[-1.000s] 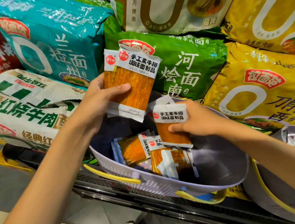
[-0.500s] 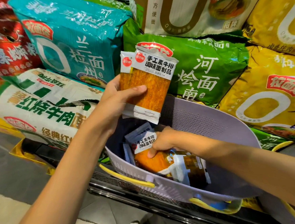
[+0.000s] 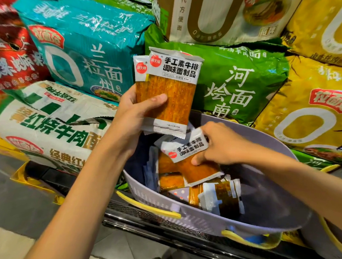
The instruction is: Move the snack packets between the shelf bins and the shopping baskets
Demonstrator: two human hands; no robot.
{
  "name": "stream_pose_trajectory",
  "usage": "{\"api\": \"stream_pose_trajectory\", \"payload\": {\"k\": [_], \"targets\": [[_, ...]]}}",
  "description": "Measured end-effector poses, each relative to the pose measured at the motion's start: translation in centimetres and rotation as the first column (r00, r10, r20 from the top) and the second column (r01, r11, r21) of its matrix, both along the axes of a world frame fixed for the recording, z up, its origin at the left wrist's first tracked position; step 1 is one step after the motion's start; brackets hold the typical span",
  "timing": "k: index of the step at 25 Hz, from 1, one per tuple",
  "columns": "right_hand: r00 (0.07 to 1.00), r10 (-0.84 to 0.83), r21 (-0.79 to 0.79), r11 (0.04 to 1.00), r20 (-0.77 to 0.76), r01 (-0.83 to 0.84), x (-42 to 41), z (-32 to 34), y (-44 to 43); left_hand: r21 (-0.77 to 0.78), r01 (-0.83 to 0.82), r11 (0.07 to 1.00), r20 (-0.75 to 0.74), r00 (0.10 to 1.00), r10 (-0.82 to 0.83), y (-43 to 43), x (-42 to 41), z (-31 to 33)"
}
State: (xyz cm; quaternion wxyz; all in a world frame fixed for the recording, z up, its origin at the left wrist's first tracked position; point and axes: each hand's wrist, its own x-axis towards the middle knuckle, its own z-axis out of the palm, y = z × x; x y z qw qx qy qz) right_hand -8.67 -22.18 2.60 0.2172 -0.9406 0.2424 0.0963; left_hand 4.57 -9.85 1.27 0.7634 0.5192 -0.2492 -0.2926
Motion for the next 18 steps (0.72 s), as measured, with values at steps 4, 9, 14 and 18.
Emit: {"api": "stream_pose_trajectory", "payload": {"k": [4, 9, 14, 18], "targets": [[0.977, 0.131, -0.252, 0.952, -0.166, -0.171, -1.4, 4.8, -1.4, -0.080, 0.033, 0.996, -0.070, 0.997, -0.039, -0.1, 0.3, 0.1], [0.898, 0.247, -0.281, 0.890, -0.365, -0.359, 0.5, 0.9, -0.9, -0.055, 0.041, 0.998, -0.059, 0.997, -0.044, -0.1, 0.3, 0.0], [0.987, 0.136, -0.054, 0.989, -0.084, -0.140, 1.6, -3.8, -0.6, -0.019, 0.031, 0.999, -0.048, 0.998, -0.032, -0.1, 0.0, 0.1], [0.949, -0.292, 0.507, 0.840, 0.119, 0.195, -0.9, -0.7, -2.2, -0.029, 0.026, 0.999, -0.059, 0.998, -0.028, -0.1, 0.2, 0.1]]}}
